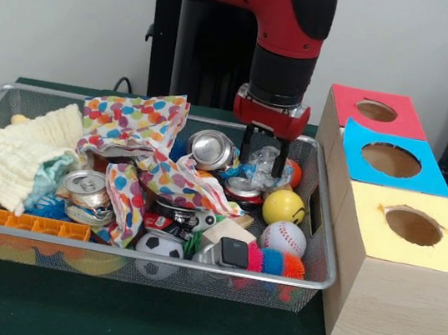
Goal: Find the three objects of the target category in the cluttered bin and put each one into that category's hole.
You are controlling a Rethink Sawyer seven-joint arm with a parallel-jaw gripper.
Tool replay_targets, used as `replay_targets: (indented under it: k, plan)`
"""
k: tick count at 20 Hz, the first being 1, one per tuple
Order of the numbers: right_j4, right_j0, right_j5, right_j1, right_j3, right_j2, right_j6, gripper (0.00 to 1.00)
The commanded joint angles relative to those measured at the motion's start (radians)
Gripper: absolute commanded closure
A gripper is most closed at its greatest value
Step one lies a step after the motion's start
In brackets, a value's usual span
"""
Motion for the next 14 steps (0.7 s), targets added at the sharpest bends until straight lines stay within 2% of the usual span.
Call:
replay_targets:
  k: [1, 6, 14]
  plan:
    - [-0.042, -0.055, -0.045, 0.099, -0.045, 0.143, 0.114, 0.0]
    - [-0.069, -0.103, -0.053, 0.133, -0.065, 0.178, 0.091, 0.0]
    - [-0.095, -0.141, -0.03, 0.15, -0.08, 0.213, 0.079, 0.0]
